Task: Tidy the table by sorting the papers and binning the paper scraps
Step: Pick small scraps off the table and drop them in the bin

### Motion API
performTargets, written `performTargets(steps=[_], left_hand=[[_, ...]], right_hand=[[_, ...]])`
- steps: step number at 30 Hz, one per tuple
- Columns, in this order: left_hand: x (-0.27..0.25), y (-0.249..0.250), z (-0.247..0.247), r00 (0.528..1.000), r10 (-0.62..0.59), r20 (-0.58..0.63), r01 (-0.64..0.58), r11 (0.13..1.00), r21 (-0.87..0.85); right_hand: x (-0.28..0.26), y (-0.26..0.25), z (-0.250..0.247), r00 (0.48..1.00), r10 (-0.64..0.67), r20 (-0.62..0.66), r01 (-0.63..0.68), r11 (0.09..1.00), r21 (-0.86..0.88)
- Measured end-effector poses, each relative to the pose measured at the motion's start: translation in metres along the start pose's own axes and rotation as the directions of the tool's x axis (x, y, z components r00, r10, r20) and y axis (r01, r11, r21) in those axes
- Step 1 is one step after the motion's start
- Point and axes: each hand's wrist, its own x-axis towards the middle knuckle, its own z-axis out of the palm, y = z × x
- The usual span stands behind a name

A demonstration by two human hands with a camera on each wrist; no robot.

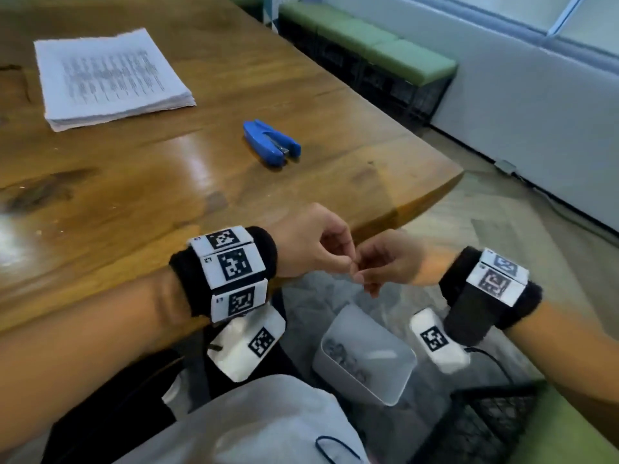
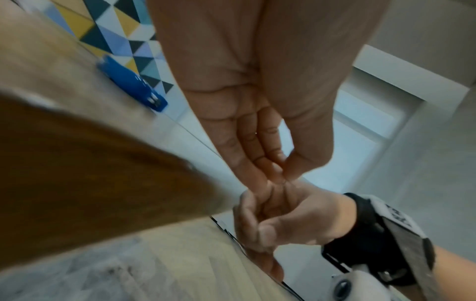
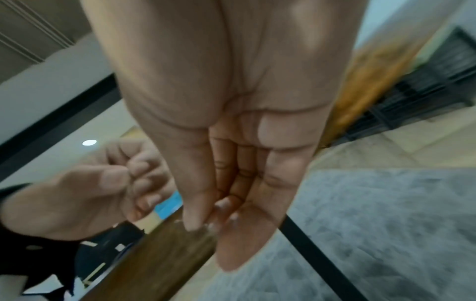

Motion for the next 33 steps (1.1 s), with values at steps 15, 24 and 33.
performTargets(steps=[15, 24, 33], left_hand=[[0.087, -0.037, 0.126, 0.957, -0.187, 0.224, 0.157, 0.977, 0.142], [0.119, -0.068, 0.178, 0.889, -0.377, 0.259, 0.354, 0.926, 0.134], [0.123, -0.078, 0.194, 0.845, -0.426, 0.322, 0.362, 0.901, 0.24]], right_hand=[[0.018, 0.219, 0.051, 0.752, 0.621, -0.223, -0.623, 0.779, 0.072], [0.025, 0.261, 0.071, 0.632, 0.725, -0.275, -0.696, 0.687, 0.21], [0.022, 0.272, 0.078, 0.581, 0.754, -0.307, -0.72, 0.651, 0.239]])
